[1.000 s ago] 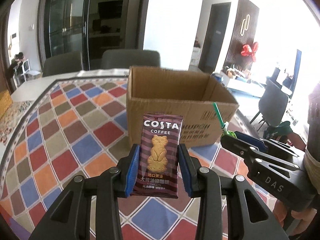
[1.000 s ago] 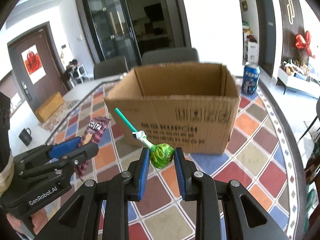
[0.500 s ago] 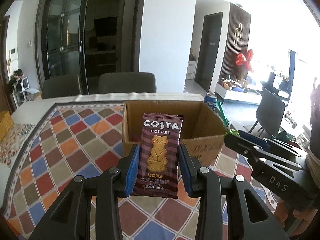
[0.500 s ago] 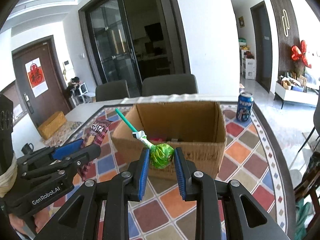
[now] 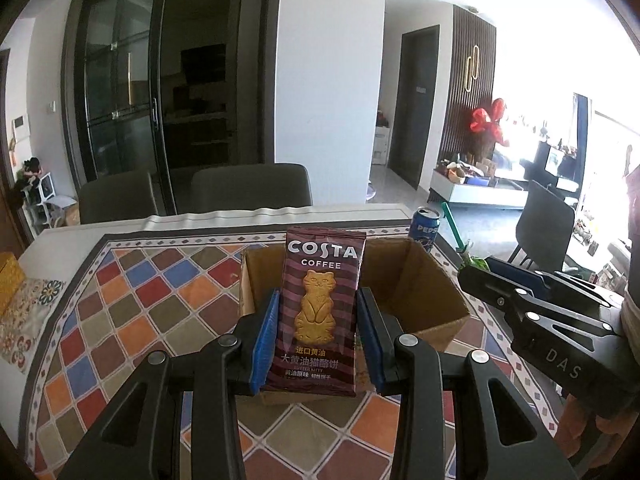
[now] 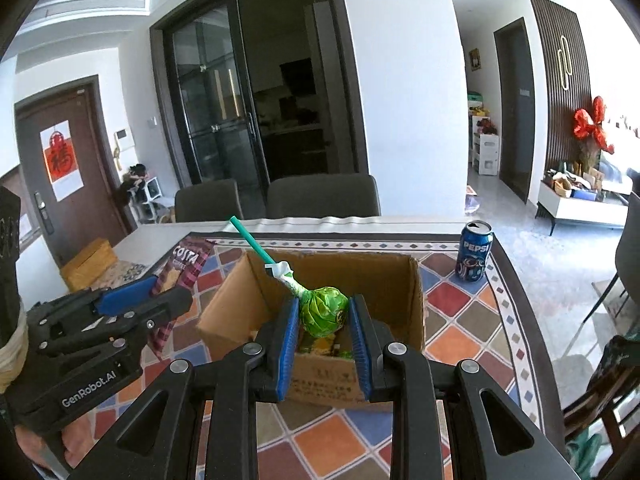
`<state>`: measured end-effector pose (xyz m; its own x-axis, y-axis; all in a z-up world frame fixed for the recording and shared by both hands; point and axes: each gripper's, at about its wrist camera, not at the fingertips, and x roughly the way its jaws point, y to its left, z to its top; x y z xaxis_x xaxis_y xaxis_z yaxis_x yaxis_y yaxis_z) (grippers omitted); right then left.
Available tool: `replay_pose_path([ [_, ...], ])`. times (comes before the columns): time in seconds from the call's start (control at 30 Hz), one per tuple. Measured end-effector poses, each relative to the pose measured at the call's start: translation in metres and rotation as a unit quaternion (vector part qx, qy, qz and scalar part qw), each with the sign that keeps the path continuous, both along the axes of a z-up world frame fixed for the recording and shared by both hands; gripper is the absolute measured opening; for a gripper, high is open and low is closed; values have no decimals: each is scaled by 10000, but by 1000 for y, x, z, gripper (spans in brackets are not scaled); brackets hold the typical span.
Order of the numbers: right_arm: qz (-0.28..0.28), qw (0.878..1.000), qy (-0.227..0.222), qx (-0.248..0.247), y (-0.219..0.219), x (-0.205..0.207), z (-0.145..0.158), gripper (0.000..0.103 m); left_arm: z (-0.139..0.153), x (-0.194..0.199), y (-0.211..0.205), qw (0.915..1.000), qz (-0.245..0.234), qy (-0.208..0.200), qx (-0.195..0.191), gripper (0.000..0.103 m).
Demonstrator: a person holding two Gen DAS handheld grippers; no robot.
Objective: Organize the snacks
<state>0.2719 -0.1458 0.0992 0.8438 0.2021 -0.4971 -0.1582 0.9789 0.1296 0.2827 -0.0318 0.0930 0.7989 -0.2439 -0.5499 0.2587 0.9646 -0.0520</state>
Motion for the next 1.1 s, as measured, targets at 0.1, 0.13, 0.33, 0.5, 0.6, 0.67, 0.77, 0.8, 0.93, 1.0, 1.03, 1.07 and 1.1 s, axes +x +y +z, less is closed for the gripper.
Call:
replay_pose_path([
  [0.1, -21, 9999, 101, -36, -1, 12, -3, 26, -3, 15, -2, 9999, -6, 117, 25, 38],
  [0.13, -36, 9999, 140, -43, -2, 16, -3, 26, -5, 20, -2, 9998, -17, 175, 7, 38],
  [0.33, -70, 9994, 305, -158, -3, 37, -5, 26, -15, 48, -4, 9986, -28, 520, -22, 38],
  [0.5, -80, 9986, 433, -279, 0, 52, -10, 26, -25, 65, -5, 9969, -7, 792, -25, 38],
  [0.6, -83, 9980, 541, -304, 1, 61, -14, 26, -30, 72, -5, 9961, 38, 878, 21, 40],
  [0.67, -90, 9977, 603, -304, 1, 66, -16, 27, -31, 76, -6, 9957, 94, 919, 111, 46],
  [0.77, -156, 9964, 766, -319, 0, 71, -21, 40, -31, 74, -5, 9958, 136, 887, 172, 48],
  [0.8, -182, 9964, 767, -319, -1, 71, -22, 41, -31, 72, -3, 9959, 162, 875, 189, 49],
  [0.93, -269, 9962, 770, -297, -4, 67, -23, 42, -28, 62, -1, 9965, 179, 791, 202, 55],
  [1.0, -266, 9966, 739, -266, -5, 61, -22, 42, -25, 53, -1, 9969, 219, 701, 282, 57],
  [1.03, -263, 9968, 702, -271, -5, 57, -20, 46, -23, 47, -1, 9973, 218, 638, 299, 57],
  [1.07, -270, 9971, 657, -286, -4, 53, -19, 49, -21, 40, -1, 9976, 214, 577, 305, 58],
  [1.1, -288, 9974, 596, -297, -4, 47, -17, 50, -19, 36, 0, 9980, 224, 516, 302, 59],
])
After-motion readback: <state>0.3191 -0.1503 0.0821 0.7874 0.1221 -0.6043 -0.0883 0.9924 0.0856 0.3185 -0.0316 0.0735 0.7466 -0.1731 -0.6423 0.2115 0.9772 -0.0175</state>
